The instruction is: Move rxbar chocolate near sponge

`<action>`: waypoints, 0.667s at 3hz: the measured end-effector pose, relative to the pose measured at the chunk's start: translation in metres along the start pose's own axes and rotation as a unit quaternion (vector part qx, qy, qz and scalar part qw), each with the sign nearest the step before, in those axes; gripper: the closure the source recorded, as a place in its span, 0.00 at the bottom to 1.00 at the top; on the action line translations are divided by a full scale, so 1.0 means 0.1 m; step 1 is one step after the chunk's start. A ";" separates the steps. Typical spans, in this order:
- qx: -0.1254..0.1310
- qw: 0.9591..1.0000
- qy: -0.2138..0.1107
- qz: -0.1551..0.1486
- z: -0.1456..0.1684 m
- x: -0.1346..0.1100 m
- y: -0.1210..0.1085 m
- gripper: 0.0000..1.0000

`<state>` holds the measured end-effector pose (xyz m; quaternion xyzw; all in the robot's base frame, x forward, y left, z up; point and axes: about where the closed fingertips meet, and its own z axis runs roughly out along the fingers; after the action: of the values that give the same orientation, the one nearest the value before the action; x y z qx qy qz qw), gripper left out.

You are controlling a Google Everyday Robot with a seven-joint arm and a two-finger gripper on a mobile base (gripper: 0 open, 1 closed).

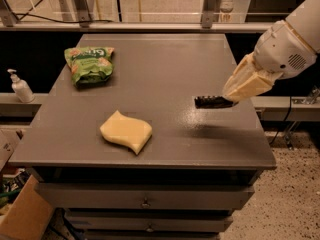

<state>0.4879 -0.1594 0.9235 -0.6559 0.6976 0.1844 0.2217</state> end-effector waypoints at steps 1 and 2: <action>-0.020 0.999 -0.017 -0.020 0.23 -0.10 0.26 1.00; -0.029 0.999 -0.003 -0.041 0.54 -0.15 0.46 1.00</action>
Offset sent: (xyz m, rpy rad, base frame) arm -0.0621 0.0673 -0.0746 -0.0562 0.0033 0.1465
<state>0.4467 -0.1139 0.8853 -0.6899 0.6636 0.1970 0.2116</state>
